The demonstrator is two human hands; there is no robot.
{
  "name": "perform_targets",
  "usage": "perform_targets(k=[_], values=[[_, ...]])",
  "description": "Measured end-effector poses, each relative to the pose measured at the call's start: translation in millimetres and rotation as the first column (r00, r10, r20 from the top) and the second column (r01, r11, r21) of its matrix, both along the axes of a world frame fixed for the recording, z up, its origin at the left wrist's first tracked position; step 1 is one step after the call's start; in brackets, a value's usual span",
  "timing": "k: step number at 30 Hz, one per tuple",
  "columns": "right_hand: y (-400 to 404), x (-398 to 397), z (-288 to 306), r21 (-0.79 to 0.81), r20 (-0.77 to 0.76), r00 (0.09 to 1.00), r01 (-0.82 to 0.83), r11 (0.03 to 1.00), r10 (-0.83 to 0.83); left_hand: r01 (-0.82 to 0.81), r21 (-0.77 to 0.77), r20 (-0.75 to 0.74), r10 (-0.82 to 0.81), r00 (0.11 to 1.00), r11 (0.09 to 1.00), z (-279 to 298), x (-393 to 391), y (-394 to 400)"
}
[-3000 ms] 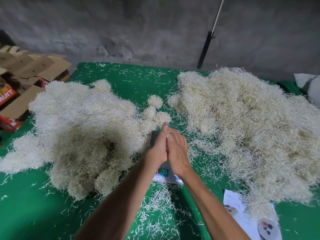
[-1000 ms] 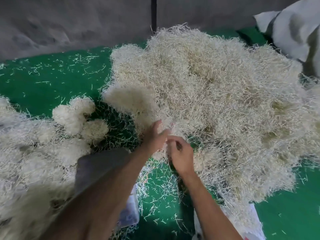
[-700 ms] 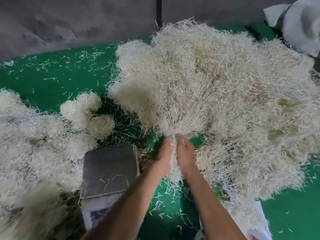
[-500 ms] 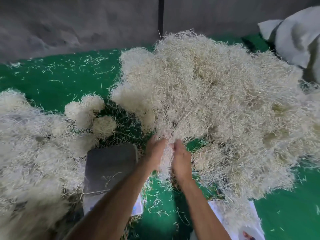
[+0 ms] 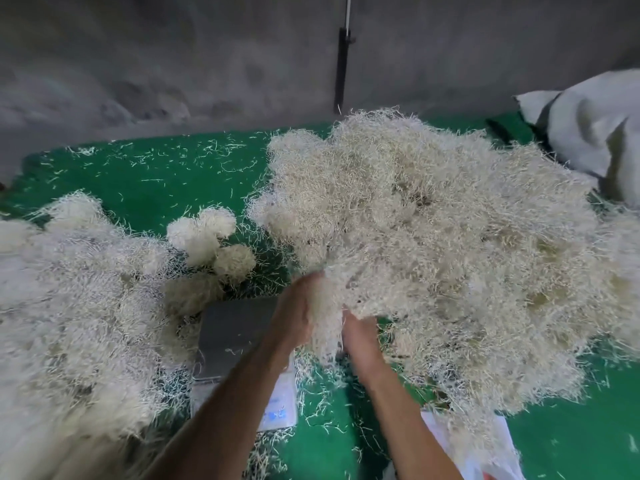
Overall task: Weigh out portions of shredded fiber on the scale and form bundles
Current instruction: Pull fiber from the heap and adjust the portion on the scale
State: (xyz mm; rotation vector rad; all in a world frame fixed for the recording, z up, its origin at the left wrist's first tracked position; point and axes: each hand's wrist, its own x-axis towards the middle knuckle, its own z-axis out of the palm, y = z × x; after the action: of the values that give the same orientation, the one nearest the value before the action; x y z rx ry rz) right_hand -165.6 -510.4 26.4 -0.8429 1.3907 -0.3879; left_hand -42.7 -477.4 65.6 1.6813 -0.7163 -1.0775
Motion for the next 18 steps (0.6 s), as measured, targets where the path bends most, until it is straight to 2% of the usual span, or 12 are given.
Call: perform_targets(k=[2, 4, 5, 7, 9, 13, 16, 17, 18], values=[[6.6, -8.1, -3.9, 0.1, 0.217, 0.974, 0.052, 0.994, -0.073, -0.02, 0.046, -0.058, 0.023, 0.998, 0.999, 7.9, -3.3, 0.5], [-1.5, -15.8, 1.0, 0.224, 0.459, 0.852, 0.164, 0.961, -0.252, 0.034, 0.065, -0.006, -0.033, 0.999, 0.997, 4.7, -12.0, 6.1], [-8.2, -16.1, 7.0, 0.229, 0.507, 0.806, 0.215, 0.949, -0.305, 0.093, 0.057, 0.038, -0.095, 0.995, 0.994, -1.5, -16.6, 12.4], [-21.8, -12.1, 16.8, 0.163, 0.423, 0.856, 0.252, 0.954, -0.298, 0.197, 0.077, 0.033, -0.2, 0.979, 0.977, -7.7, -25.0, 25.9], [-34.4, -6.8, 26.8, 0.103, 0.304, 0.925, 0.207, 0.973, -0.229, 0.301, 0.119, 0.033, -0.307, 0.951, 0.946, -6.9, -28.2, 34.8], [-51.9, -3.5, 39.2, 0.153, 0.254, 0.957, 0.101, 0.983, -0.138, 0.266, 0.216, 0.125, -0.297, 0.947, 0.94, 13.1, -19.0, 32.7], [-51.6, 2.3, 42.6, 0.203, 0.228, 0.962, 0.103, 0.974, -0.149, 0.265, 0.131, 0.102, -0.279, 0.955, 0.955, 27.5, -18.2, 25.7], [-51.4, 3.3, 42.2, 0.171, 0.197, 0.972, 0.092, 0.981, -0.126, 0.278, 0.112, 0.113, -0.291, 0.95, 0.954, 34.3, -21.8, 25.5], [-52.5, 3.2, 41.6, 0.072, 0.121, 0.992, 0.034, 0.997, -0.042, 0.286, 0.078, 0.153, -0.295, 0.943, 0.955, 40.0, -25.3, 25.9]])
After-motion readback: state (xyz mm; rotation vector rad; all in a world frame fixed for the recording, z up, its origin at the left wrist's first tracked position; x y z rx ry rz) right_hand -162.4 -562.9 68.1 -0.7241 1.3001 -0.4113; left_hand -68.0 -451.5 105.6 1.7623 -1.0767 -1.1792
